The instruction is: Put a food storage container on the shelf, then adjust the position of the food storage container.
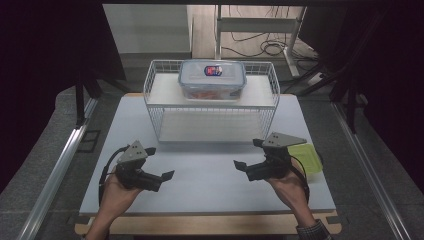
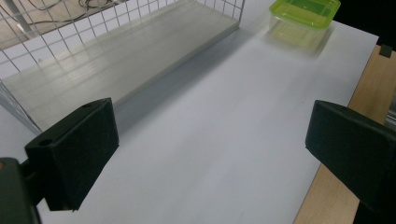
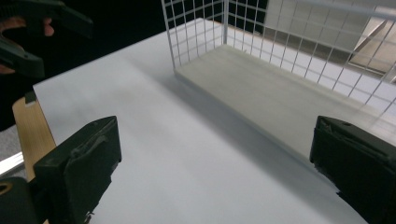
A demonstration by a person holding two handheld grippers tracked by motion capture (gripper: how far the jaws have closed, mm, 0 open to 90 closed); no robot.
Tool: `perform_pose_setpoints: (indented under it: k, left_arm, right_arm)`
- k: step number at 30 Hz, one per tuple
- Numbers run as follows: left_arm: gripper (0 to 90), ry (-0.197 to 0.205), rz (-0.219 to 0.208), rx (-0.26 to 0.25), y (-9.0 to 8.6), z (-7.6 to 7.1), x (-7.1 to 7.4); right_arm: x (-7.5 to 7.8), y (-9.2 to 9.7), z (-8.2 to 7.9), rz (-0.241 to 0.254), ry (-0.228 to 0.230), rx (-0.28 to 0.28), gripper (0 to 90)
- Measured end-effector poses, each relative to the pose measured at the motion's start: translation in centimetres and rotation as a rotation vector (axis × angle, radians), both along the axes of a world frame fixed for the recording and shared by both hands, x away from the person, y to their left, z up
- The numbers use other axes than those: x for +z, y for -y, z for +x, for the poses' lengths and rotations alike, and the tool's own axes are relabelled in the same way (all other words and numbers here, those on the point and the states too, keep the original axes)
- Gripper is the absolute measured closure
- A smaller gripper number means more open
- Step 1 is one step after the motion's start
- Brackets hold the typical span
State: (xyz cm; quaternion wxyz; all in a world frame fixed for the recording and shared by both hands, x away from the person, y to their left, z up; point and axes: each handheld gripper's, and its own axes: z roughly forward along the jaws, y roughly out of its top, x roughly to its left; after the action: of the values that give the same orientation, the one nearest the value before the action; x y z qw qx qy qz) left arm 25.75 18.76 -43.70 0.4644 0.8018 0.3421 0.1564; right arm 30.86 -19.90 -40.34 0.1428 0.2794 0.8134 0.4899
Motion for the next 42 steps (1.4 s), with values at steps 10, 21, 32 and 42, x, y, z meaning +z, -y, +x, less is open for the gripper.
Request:
perform_pose_setpoints:
  k: [10,21,32,42]
  left_arm:
    - [0.1,-0.004,-0.011,0.014,-0.5,-1.1,-2.2]
    - [0.5,-0.007,0.005,0.037,-0.4,-2.8,-5.2]
    - [0.4,-0.020,0.070,0.060,-0.3,-3.9,-7.5]
    - [0.4,-0.022,0.021,0.078,-1.1,-3.7,-7.9]
  right_arm:
    - [-2.4,0.9,-1.4,-0.022,-0.005,-0.010,2.0]
    - [-5.3,0.9,-3.2,-0.033,-0.006,-0.010,2.2]
    - [-7.7,0.7,-4.1,-0.114,-0.046,0.010,2.6]
    - [-7.6,2.4,-2.8,-0.081,-0.087,-0.116,0.5]
